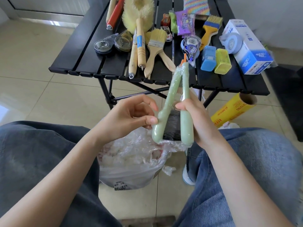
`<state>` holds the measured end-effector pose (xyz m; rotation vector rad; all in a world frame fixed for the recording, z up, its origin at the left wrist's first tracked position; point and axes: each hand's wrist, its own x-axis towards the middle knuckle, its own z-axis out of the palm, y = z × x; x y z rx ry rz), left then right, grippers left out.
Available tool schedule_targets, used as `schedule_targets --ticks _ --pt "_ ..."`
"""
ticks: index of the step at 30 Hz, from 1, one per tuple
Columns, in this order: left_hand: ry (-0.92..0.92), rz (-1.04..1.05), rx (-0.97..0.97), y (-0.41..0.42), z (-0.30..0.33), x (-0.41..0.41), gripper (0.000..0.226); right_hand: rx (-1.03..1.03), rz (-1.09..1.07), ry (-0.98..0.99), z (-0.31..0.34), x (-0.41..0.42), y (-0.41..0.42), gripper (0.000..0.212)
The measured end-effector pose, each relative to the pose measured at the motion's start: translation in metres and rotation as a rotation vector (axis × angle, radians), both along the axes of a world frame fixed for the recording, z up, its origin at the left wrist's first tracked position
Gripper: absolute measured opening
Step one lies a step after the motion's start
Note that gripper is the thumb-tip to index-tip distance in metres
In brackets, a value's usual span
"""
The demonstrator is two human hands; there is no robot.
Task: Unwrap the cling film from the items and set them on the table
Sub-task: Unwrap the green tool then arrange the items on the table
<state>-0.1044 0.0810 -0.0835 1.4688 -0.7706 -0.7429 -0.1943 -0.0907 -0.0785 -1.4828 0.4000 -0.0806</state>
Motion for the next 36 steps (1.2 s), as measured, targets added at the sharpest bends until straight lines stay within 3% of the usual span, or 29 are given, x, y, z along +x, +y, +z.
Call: schedule_targets --ticks 4,6,11,17,21,25,32,36 --pt "-0.298 0.172 0.088 0.009 0.004 0.004 0.011 0.082 -0.104 0.031 0.003 -0.002 -0.011 0.024" --pt "-0.330 0.211 0.053 0.013 0.006 0.003 0.013 0.115 -0.160 0.022 0.003 -0.005 -0.014 0.014" --pt "-0.200 0.014 0.103 0.003 -0.002 -0.007 0.038 0.072 -0.061 0.014 -0.002 -0.003 -0.006 0.020" --pt "0.122 -0.053 0.011 -0.001 -0.003 -0.008 0.030 0.126 -0.037 0.003 -0.001 -0.003 -0.004 0.012" --pt "0.150 -0.115 0.042 0.002 -0.010 -0.012 0.034 0.115 -0.004 0.035 -0.003 -0.007 -0.002 0.022" --pt "0.211 -0.147 0.062 0.005 -0.013 -0.016 0.029 0.038 0.014 0.061 -0.005 -0.011 -0.002 0.018" --pt "0.245 -0.112 -0.009 0.010 -0.012 -0.016 0.020 0.204 -0.006 0.144 -0.004 -0.016 -0.005 0.028" --pt "0.172 -0.148 0.005 0.014 -0.014 -0.020 0.043 0.167 -0.035 0.117 -0.002 -0.020 0.000 0.024"
